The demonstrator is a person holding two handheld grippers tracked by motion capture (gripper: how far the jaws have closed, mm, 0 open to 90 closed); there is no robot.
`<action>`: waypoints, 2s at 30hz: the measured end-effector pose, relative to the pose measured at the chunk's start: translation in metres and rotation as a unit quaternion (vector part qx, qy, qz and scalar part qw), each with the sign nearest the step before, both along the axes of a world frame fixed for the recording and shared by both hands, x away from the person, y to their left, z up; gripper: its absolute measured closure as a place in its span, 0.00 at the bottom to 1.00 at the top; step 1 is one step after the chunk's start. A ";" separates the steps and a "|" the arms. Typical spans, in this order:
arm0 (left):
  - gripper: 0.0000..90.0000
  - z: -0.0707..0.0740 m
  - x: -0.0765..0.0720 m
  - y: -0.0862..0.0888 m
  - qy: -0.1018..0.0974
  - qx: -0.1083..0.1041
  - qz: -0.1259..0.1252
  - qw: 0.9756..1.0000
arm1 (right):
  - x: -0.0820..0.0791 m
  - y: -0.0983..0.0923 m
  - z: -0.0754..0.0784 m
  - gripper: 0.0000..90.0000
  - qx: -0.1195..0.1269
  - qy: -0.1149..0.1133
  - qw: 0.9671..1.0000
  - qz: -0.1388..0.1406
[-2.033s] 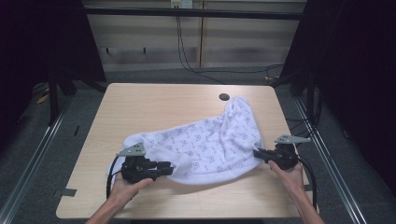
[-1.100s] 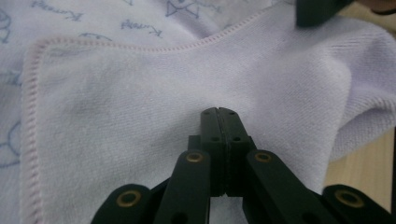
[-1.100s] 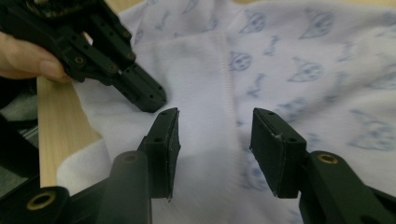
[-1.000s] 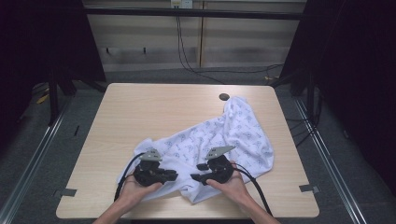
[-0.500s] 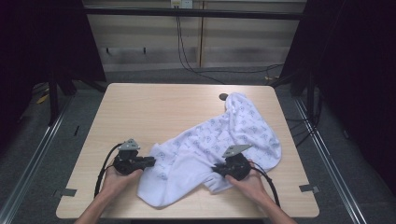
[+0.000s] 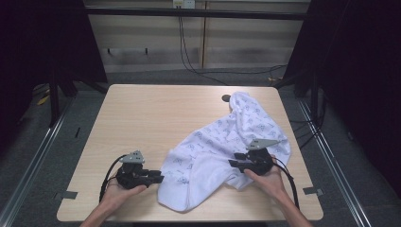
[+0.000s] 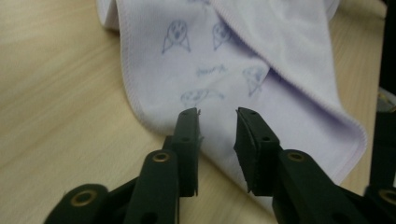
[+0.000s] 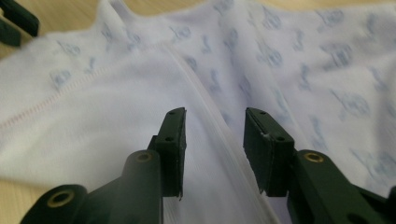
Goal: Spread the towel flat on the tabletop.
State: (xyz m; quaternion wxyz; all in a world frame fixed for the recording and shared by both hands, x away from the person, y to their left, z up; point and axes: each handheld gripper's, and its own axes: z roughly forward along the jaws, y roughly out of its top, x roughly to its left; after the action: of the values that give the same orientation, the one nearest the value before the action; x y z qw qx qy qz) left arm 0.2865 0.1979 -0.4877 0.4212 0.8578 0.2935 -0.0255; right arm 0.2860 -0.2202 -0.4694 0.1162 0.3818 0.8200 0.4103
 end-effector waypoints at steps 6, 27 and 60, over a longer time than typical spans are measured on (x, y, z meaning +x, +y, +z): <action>0.73 -0.008 -0.004 -0.012 0.001 0.027 -0.025 0.999 | 0.034 0.052 -0.006 0.60 0.014 0.021 0.999 0.042; 0.98 0.052 0.022 -0.054 -0.034 -0.077 -0.022 0.996 | -0.021 0.001 0.035 0.97 0.070 -0.036 0.997 0.004; 0.72 -0.005 0.014 -0.122 -0.040 -0.057 -0.044 0.997 | -0.018 -0.095 -0.008 0.96 0.050 -0.001 0.988 -0.148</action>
State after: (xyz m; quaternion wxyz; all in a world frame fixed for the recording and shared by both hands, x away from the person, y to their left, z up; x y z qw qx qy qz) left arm 0.3007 0.0762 -0.4927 0.4792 0.8450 0.2360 -0.0261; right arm 0.2683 -0.3153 -0.4772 0.1571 0.5034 0.7328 0.4300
